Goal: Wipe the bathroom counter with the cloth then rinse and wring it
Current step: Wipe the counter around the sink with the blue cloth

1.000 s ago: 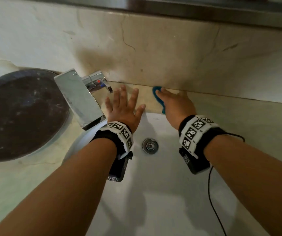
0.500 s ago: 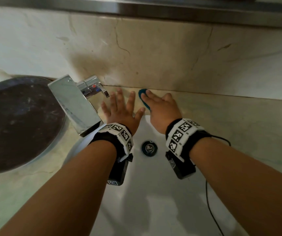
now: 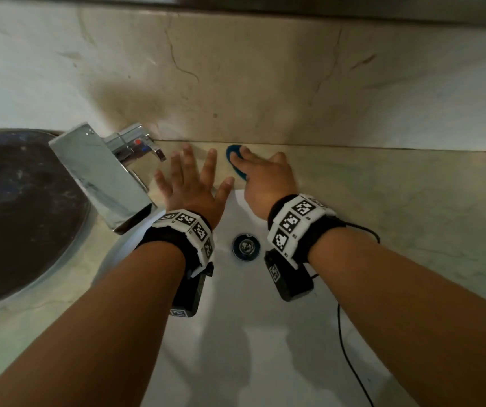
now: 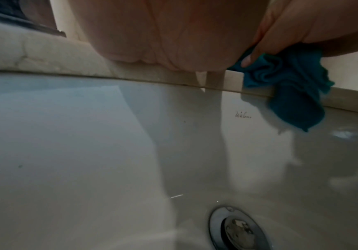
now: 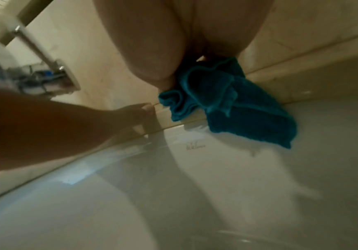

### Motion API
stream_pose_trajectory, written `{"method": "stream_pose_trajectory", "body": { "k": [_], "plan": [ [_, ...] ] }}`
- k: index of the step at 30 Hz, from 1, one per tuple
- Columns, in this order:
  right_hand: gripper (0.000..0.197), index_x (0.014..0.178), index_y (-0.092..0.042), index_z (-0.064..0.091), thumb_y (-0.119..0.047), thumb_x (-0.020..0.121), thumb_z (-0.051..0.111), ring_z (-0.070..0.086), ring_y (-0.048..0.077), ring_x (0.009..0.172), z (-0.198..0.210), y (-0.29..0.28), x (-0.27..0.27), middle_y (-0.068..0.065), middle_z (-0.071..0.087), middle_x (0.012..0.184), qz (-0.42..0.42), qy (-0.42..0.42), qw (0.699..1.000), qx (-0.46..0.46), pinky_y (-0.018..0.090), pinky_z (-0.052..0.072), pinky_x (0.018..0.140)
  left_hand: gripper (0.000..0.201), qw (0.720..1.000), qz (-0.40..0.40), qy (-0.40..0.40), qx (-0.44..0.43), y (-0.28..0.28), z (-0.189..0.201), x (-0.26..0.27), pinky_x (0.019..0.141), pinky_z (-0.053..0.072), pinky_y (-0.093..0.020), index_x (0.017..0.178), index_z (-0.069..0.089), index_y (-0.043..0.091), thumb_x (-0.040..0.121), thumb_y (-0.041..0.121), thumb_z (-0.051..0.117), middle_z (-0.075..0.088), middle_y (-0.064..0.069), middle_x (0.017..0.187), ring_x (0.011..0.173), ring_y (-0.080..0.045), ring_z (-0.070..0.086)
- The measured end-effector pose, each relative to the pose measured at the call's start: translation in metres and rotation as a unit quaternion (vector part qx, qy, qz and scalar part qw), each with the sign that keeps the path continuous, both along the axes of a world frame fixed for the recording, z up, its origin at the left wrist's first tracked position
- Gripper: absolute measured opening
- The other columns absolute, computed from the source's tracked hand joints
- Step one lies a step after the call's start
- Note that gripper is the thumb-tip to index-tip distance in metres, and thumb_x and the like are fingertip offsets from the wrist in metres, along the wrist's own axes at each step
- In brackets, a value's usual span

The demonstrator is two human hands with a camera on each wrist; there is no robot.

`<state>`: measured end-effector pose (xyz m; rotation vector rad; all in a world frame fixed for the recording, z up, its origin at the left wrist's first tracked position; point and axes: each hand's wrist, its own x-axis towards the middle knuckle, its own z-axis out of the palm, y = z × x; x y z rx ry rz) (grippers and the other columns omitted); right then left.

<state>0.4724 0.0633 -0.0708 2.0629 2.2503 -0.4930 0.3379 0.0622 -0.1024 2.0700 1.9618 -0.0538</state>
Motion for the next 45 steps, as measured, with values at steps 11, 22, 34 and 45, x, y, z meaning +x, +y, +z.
{"method": "stream_pose_trajectory", "body": {
  "k": [11, 22, 34, 45],
  "plan": [
    [0.062, 0.148, -0.033, 0.012, -0.012, 0.094, 0.032, 0.024, 0.037, 0.129, 0.008, -0.020, 0.040, -0.014, 0.007, 0.157, -0.137, -0.008, 0.990, -0.029, 0.041, 0.028, 0.106, 0.066, 1.000, -0.004, -0.002, 0.017, 0.001, -0.003, -0.001, 0.112, -0.010, -0.055, 0.147, -0.011, 0.039, 0.091, 0.063, 0.017, -0.021, -0.003, 0.156, 0.144, -0.026, -0.016],
    [0.064, 0.148, -0.037, 0.013, -0.016, 0.092, 0.035, 0.035, 0.027, 0.114, -0.001, -0.006, 0.007, -0.016, 0.009, 0.157, -0.030, 0.012, 0.999, 0.025, 0.032, 0.034, 0.100, 0.066, 1.000, -0.004, 0.010, 0.020, 0.000, -0.002, -0.002, 0.113, -0.008, -0.055, 0.147, -0.010, 0.039, 0.091, 0.063, 0.016, -0.019, -0.003, 0.157, 0.144, -0.027, -0.014],
    [0.070, 0.149, -0.034, 0.003, -0.011, 0.091, 0.035, 0.032, 0.035, 0.129, -0.007, -0.025, 0.064, -0.013, 0.003, 0.158, -0.184, -0.057, 0.980, -0.050, 0.040, 0.025, 0.106, 0.065, 0.999, -0.027, 0.017, -0.026, 0.000, 0.010, -0.002, 0.111, -0.012, -0.056, 0.147, -0.015, 0.034, 0.093, 0.060, 0.011, -0.025, -0.007, 0.155, 0.144, -0.028, -0.018],
    [0.057, 0.147, -0.038, 0.010, -0.021, 0.097, 0.030, 0.031, 0.027, 0.119, 0.001, -0.015, 0.028, -0.016, 0.006, 0.157, -0.073, 0.006, 0.997, -0.002, 0.033, 0.031, 0.100, 0.064, 0.994, -0.102, 0.032, -0.032, 0.004, 0.009, 0.053, 0.112, -0.010, -0.058, 0.145, -0.022, 0.026, 0.095, 0.054, 0.004, -0.029, -0.002, 0.153, 0.142, -0.022, -0.024]
  ]
}}
